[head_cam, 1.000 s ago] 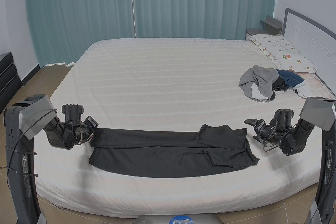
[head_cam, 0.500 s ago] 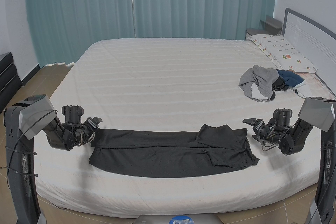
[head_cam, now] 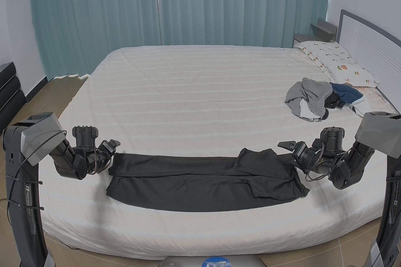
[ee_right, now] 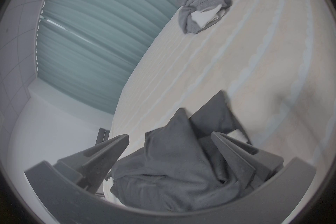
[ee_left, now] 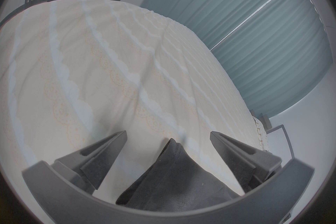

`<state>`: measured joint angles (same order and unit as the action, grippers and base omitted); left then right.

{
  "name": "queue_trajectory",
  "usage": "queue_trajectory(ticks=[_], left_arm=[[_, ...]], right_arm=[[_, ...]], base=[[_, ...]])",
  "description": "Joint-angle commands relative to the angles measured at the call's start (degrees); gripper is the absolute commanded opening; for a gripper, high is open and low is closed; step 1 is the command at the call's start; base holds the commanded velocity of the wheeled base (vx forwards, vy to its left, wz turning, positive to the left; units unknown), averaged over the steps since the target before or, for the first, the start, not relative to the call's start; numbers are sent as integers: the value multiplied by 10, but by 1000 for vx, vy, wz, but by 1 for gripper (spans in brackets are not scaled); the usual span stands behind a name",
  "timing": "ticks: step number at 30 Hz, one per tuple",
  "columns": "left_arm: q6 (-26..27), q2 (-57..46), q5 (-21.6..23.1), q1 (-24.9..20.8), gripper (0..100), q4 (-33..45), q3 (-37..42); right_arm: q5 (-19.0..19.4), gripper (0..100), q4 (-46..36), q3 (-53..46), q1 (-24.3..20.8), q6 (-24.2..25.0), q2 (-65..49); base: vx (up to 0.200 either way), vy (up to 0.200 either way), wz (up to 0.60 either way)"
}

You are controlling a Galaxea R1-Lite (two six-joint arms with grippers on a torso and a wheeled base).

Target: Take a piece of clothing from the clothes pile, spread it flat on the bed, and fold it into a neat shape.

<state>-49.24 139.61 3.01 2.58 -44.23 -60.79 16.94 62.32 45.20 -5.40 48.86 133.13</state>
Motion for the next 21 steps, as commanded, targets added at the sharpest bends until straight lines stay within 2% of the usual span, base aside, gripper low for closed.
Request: queue_trajectory(ticks=[1, 8, 14, 21], left_arm=[[0, 1, 1, 1, 100, -1, 1], [0, 1, 0, 0, 100, -1, 1], [0, 1, 1, 0, 100, -1, 1], [0, 1, 0, 0, 100, -1, 1]], right_arm=[[-1, 100, -2, -7, -23, -3, -5], [-3, 100, -4, -25, -41, -13, -1], [-16, 100, -5, -25, -39, -45, 19], [-21, 100, -5, -28, -37, -55, 26]], base=[[0, 0, 0], [0, 0, 0], [0, 0, 0], [0, 0, 0]])
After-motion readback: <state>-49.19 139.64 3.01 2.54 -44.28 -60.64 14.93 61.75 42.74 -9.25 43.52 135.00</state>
